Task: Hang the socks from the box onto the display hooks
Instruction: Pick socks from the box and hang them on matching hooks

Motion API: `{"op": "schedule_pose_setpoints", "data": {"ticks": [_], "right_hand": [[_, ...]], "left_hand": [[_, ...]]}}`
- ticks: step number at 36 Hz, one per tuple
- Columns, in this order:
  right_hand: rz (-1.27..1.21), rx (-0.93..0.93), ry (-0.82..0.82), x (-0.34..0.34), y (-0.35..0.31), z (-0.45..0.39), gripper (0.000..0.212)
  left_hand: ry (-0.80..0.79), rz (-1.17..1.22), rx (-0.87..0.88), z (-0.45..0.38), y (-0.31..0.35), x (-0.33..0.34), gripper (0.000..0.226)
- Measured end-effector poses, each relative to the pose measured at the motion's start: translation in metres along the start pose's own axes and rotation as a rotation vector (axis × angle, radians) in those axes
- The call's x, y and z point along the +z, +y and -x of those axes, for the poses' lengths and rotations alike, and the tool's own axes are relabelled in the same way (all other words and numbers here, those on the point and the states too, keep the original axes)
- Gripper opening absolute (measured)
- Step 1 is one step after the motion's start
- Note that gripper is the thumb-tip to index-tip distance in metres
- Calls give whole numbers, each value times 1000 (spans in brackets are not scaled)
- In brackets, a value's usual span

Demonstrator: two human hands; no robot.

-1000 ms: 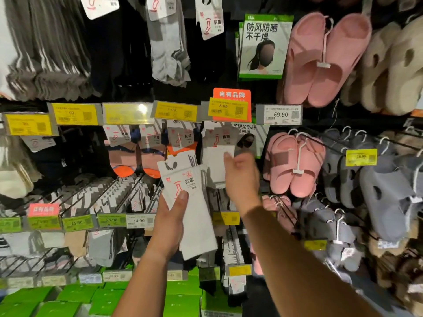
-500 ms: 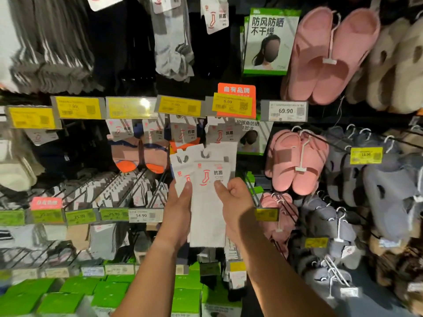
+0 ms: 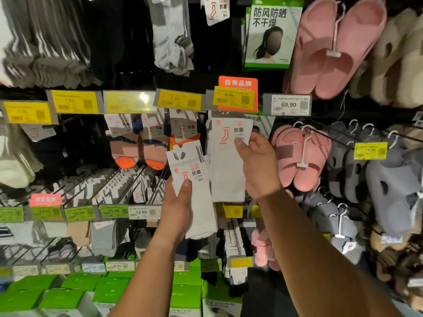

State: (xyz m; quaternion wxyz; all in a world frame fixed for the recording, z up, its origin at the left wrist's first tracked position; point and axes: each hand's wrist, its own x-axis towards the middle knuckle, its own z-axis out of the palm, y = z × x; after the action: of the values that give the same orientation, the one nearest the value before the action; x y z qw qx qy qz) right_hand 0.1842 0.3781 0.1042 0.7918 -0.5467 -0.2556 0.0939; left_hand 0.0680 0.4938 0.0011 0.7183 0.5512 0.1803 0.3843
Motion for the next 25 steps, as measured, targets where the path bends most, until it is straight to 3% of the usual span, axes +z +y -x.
{"op": "schedule_pose_setpoints", "data": {"ticks": [3, 9, 13, 21, 25], "right_hand": [[33, -4, 13, 3, -2, -8, 16], [210, 15, 96, 5, 17, -31, 8], [358, 54, 200, 14, 22, -57, 23], [493, 145, 235, 20, 33, -82, 30], [634, 84, 303, 16, 28, -62, 52]], "left_hand": [[-12, -1, 10, -3, 1, -1, 35], [-17, -12, 20, -6, 2, -3, 33], [11, 14, 14, -7, 6, -4, 33], [42, 40, 1, -7, 9, -5, 28], [41, 45, -5, -6, 12, -4, 28]]}}
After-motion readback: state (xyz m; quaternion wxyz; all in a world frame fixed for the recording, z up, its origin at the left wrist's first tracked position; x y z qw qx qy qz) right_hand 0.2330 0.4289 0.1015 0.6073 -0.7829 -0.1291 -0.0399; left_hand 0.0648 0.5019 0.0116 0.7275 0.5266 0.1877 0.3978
